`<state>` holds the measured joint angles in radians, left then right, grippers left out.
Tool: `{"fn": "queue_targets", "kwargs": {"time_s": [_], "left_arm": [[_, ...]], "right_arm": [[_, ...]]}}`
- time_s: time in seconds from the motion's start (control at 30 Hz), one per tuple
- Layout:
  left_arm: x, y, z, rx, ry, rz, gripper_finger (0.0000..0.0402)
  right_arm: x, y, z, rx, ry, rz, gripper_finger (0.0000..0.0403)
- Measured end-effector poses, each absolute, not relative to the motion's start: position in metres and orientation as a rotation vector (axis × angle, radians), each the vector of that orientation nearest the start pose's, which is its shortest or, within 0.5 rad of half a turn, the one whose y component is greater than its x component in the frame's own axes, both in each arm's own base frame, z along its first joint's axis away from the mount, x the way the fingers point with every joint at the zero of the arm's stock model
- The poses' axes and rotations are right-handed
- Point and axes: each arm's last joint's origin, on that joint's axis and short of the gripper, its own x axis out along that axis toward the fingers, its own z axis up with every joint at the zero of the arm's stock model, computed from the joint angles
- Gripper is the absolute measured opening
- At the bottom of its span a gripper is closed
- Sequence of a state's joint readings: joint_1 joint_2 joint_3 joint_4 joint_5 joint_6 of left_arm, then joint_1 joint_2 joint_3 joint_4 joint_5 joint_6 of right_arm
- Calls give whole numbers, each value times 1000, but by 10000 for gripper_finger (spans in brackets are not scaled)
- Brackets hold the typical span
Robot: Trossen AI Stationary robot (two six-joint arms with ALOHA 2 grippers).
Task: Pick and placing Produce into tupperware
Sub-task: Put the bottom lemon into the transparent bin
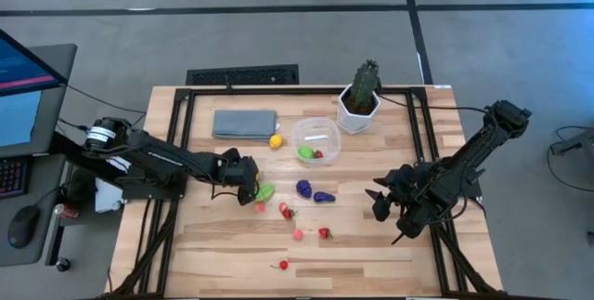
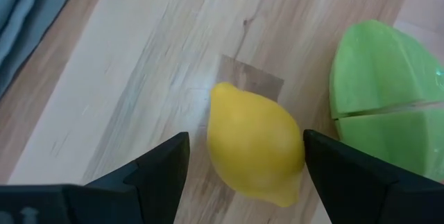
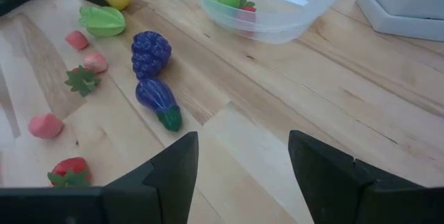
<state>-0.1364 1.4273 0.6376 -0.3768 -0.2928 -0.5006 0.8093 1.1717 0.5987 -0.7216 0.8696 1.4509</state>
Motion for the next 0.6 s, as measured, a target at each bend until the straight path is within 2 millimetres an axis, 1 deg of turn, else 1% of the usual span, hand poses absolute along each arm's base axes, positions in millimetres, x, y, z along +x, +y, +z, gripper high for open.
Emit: {"fn": "queue_targets", "kwargs": {"time_s": [0.6], "left_arm": [[235, -18, 145, -190, 1076, 402, 272]], "right_arm": [[140, 115, 181, 401, 592, -592, 249]]}}
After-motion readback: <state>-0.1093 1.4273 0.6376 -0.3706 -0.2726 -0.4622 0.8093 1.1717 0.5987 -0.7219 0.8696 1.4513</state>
